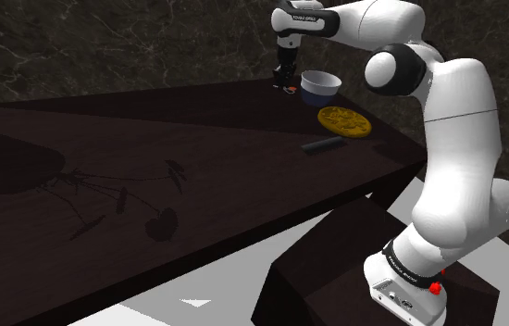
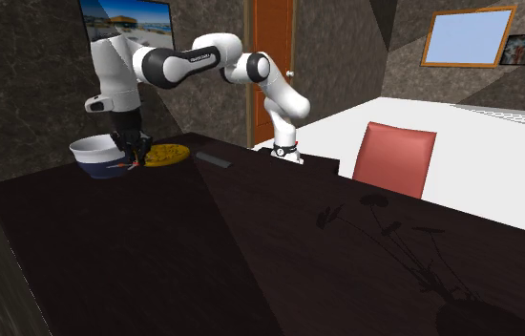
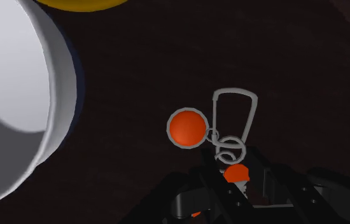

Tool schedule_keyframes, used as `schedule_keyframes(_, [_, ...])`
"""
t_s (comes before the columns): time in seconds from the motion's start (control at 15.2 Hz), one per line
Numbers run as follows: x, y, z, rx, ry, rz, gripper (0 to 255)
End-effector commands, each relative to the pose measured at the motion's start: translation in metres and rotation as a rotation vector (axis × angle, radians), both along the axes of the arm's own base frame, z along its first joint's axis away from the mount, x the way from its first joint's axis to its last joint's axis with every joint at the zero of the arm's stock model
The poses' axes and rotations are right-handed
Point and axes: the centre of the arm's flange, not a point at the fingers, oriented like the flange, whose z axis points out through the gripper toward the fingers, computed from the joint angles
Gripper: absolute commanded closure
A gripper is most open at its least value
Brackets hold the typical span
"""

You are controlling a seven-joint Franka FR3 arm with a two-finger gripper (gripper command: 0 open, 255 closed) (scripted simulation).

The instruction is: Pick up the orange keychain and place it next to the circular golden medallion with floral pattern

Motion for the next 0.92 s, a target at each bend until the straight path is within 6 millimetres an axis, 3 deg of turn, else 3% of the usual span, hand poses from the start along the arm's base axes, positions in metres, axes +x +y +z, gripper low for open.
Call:
schedule_keyframes(0.0, [0.004, -0.025, 0.000, 0.000, 0.000, 0.001, 255])
schedule_keyframes(0.13, [0.008, -0.053, 0.000, 0.000, 0.000, 0.001, 255])
schedule_keyframes(0.86, [0.008, -0.053, -0.058, 0.000, 0.000, 0.001, 255])
